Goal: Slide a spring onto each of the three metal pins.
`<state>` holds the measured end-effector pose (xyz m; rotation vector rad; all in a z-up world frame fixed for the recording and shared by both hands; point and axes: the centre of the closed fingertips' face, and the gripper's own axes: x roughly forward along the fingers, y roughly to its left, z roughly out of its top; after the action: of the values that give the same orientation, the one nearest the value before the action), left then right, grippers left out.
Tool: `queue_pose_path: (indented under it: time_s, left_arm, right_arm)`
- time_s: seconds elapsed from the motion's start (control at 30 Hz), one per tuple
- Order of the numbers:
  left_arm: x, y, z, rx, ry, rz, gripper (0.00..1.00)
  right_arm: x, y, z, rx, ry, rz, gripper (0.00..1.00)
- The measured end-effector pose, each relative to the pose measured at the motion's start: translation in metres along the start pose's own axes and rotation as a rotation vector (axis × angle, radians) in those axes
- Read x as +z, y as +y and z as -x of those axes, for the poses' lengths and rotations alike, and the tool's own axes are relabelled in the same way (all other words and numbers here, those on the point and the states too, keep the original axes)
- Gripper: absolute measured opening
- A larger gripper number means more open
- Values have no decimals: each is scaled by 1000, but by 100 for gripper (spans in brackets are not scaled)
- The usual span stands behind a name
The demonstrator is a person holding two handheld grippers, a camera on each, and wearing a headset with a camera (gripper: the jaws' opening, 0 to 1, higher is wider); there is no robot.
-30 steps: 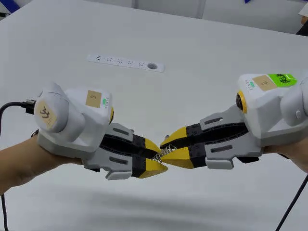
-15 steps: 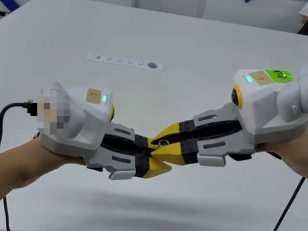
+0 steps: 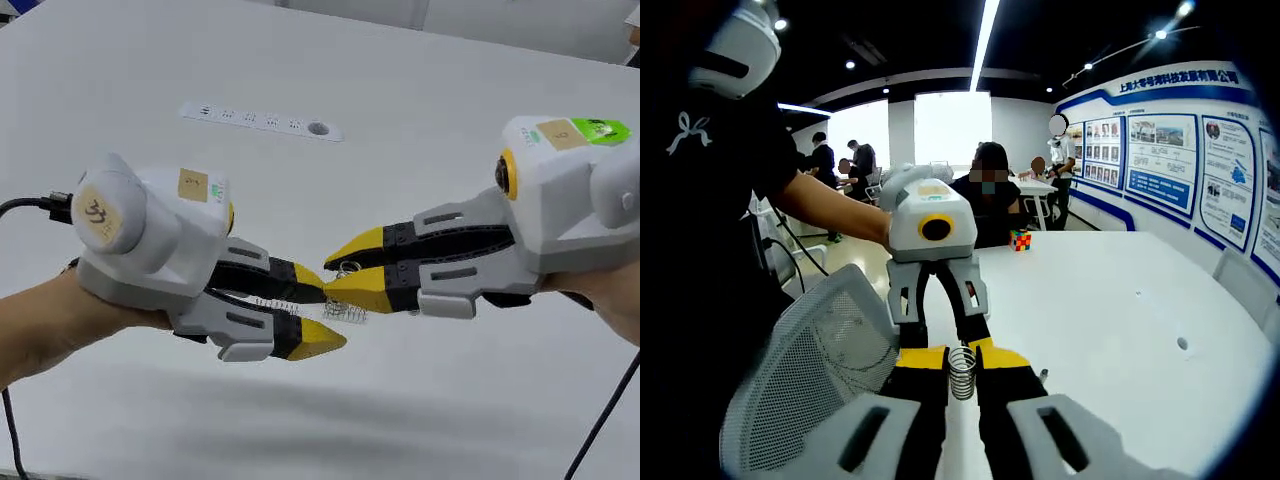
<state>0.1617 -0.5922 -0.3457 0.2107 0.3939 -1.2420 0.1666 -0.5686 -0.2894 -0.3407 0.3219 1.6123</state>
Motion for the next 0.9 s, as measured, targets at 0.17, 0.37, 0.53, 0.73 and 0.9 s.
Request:
queue_pose_path:
  time_s: [0.17,0.37,0.53,0.73,0.9]
  left_arm:
    - [-6,11,8,41,-4,27,32]
    - [-10,26,17,89,1,36,41]
    - [6,36,25,134,-67,54,48]
    - [9,47,31,171,-65,52,54]
    - [7,54,35,193,-63,64,60]
  right_arm:
    - [-2,-19,13,-59,-1,-10,11]
    - [-21,-62,34,-187,-5,-59,11]
    - [-36,-88,51,-303,-5,-106,11]
    - [-62,-111,65,-394,8,-163,11]
    - [-91,-123,72,-457,21,-245,11]
